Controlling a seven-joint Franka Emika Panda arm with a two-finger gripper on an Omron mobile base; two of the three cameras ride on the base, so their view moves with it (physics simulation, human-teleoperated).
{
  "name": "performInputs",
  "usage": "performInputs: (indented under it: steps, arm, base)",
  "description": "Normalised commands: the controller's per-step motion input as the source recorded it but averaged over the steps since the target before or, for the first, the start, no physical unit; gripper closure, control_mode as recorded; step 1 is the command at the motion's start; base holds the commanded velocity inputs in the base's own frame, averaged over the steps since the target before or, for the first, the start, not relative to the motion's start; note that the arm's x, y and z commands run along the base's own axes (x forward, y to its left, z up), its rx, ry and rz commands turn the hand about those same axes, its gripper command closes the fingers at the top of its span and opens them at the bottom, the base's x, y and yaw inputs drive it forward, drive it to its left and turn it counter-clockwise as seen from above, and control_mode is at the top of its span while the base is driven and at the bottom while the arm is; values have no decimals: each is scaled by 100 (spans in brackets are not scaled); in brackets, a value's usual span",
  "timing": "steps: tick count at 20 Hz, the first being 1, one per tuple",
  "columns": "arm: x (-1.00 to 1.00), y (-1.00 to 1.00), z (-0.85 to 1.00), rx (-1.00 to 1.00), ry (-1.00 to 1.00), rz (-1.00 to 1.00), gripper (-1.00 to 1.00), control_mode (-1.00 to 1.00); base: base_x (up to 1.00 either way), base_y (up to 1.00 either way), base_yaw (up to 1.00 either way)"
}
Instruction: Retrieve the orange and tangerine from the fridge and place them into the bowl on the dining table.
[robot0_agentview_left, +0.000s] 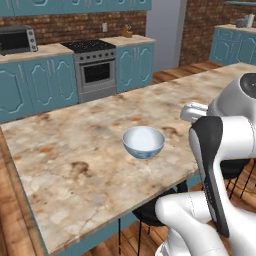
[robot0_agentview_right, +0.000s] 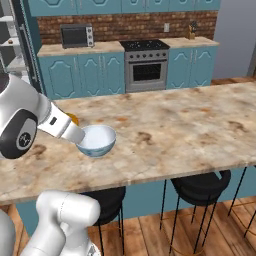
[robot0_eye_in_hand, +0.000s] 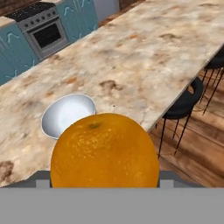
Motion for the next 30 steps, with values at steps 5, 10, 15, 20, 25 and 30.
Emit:
performInputs:
  steps: [5, 10, 15, 20, 25, 30]
  arm:
    - [0, 0, 0, 0, 0, 0, 100, 100]
    - [21, 0, -14, 0, 1, 3, 100, -100]
    - [70, 0, -38, 2, 10, 14, 100, -100]
    - [61, 1, -30, 3, 5, 15, 100, -100]
    - [57, 8, -34, 0, 0, 8, 100, -100]
    - [52, 26, -45, 0, 0, 0, 100, -100]
  base:
    - [43, 0, 6]
    - [17, 0, 0]
    - [0, 0, 0]
    - [0, 0, 0]
    - [0, 0, 0]
    - [0, 0, 0]
